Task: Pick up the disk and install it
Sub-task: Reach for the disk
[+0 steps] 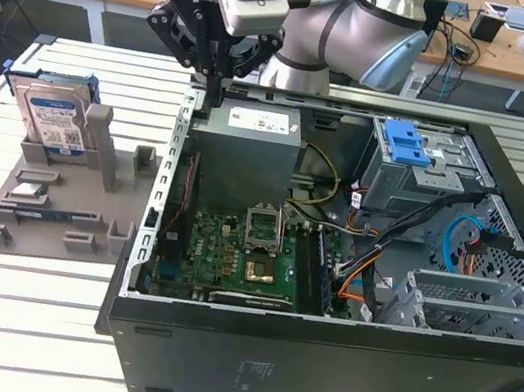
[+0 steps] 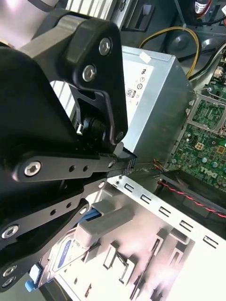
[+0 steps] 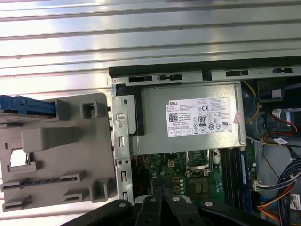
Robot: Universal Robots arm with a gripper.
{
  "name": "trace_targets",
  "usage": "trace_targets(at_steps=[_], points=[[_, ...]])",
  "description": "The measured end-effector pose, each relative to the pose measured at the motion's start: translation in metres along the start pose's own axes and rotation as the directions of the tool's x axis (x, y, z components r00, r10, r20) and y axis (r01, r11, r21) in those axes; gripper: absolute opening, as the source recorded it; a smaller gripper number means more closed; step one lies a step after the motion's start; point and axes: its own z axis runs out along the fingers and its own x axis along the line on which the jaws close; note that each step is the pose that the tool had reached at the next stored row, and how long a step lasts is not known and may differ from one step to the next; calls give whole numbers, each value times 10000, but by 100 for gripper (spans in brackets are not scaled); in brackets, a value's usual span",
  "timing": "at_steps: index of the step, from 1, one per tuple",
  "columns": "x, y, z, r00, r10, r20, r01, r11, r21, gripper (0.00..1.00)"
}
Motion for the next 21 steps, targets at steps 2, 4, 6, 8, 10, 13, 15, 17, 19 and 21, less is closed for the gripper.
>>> trace_targets(at_steps=[2,4,6,8,10,13,15,17,19,21], points=[[30,-2,-1,10000,0,0,0,10000,0,11],[45,-3,-1,10000,1,1,-1,10000,-1,11],[64,-5,-1,10000,1,1,-1,10000,-1,11],[95,-7,-2,10000,1,0,-1,10000,0,11],[124,-9,-3,10000,0,1,0,10000,0,11],[185,-14,-5,10000,1,0,-1,10000,0,11],[213,-16,-5,10000,1,1,-1,10000,0,11],[237,-18,-6,10000,0,1,0,10000,0,11],[265,-20,-7,10000,1,1,-1,10000,-1,11],[291,-22,-8,10000,0,0,0,10000,0,11]])
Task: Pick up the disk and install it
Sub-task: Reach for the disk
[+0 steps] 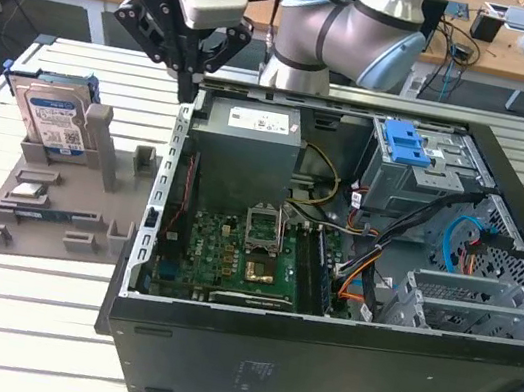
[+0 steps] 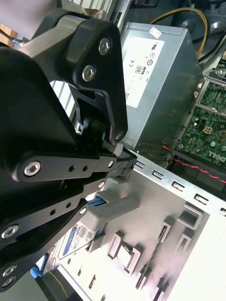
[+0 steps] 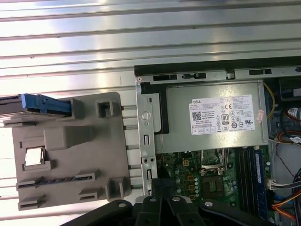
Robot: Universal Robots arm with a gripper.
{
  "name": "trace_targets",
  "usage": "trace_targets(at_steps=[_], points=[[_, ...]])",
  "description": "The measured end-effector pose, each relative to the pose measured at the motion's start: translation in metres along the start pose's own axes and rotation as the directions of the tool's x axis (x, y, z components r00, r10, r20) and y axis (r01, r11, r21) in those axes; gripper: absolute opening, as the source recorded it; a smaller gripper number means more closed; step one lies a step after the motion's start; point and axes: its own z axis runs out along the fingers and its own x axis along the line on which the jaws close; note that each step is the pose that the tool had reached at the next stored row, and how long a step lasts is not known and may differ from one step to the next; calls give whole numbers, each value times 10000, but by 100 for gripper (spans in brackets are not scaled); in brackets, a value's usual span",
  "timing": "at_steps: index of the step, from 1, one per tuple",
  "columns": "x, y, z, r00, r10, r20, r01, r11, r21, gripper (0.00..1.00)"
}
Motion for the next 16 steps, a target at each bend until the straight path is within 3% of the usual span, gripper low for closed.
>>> trace_targets(at_steps=[16], points=[[265,-20,-7,10000,1,0,-1,10000,0,11]])
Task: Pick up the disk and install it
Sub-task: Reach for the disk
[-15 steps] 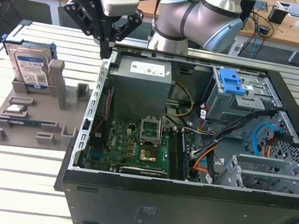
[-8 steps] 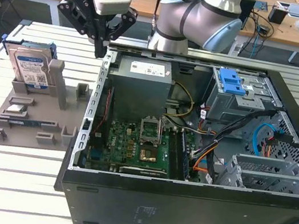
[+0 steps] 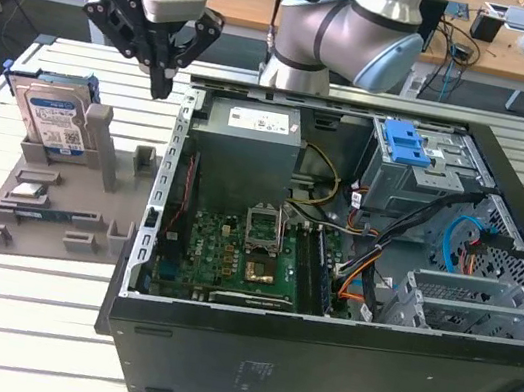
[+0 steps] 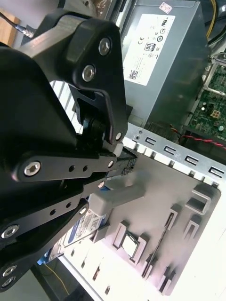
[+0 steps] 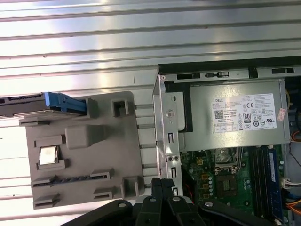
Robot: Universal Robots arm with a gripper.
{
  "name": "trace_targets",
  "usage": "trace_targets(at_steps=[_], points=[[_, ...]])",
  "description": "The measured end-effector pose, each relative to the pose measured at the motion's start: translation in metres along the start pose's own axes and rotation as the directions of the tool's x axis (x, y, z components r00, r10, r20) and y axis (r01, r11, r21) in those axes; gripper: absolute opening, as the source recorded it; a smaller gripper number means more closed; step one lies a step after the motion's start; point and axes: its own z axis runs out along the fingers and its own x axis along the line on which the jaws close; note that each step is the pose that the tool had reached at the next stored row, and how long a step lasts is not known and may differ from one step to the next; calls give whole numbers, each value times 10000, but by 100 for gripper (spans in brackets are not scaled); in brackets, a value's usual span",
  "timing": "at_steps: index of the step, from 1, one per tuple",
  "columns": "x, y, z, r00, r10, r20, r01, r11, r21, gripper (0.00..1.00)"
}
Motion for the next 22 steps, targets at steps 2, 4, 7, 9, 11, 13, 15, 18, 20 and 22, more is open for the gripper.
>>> trace_targets(at_steps=[2,4,7,9,11,13,15,18,20,22], points=[[43,-3,-1,10000,0,0,0,10000,0,11],[76,-6,-2,10000,0,0,0,10000,0,11],[132,-10,-4,10000,0,0,0,10000,0,11],[162,-12,-4,10000,-1,0,1,10000,0,11],[207,-15,-5,10000,0,0,0,10000,0,11],[238,-18,-6,10000,0,0,0,10000,0,11],[272,-20,-8,10000,0,-1,0,10000,0,11],[336,-25,-9,10000,-1,0,1,10000,0,11],[352,-26,-9,10000,0,0,0,10000,0,11],[371,-28,-10,10000,0,0,0,10000,0,11]])
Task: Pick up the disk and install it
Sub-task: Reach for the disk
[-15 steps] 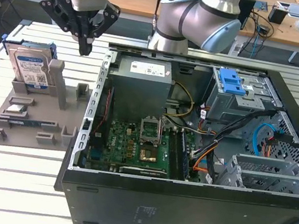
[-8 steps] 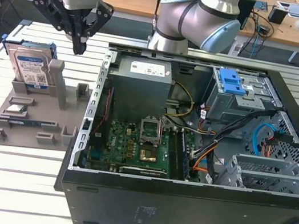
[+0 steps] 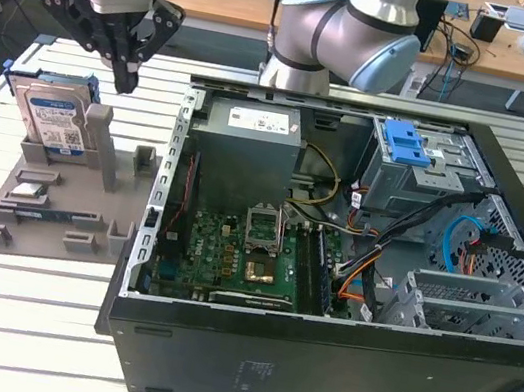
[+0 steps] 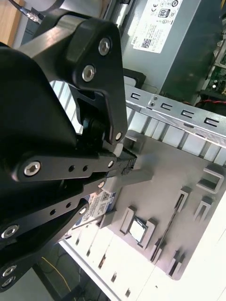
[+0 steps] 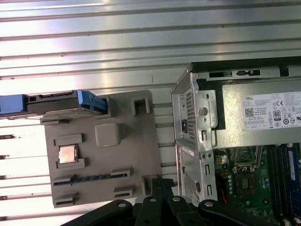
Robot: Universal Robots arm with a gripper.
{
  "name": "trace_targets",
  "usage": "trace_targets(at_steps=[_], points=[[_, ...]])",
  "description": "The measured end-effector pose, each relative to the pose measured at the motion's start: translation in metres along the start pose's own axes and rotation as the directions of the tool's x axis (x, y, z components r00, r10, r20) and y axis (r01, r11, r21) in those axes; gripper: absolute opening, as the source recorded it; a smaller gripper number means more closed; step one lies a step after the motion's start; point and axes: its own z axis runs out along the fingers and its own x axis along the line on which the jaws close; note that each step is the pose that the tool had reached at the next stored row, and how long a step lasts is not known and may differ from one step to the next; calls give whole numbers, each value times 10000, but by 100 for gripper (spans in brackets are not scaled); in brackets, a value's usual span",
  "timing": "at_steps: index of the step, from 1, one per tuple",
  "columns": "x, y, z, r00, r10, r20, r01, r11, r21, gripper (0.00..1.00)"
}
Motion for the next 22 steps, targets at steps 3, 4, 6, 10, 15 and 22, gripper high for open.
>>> trace_targets(at_steps=[3,4,6,10,15,22], points=[[47,-3,-1,10000,0,0,0,10000,0,11],[61,-5,-2,10000,0,0,0,10000,0,11],[88,-7,-2,10000,-1,0,1,10000,-1,11],[127,-10,-3,10000,-1,1,1,10000,-1,11],[183,-14,-5,10000,-1,0,1,10000,0,11],[284,-21,-8,10000,0,0,0,10000,0,11]])
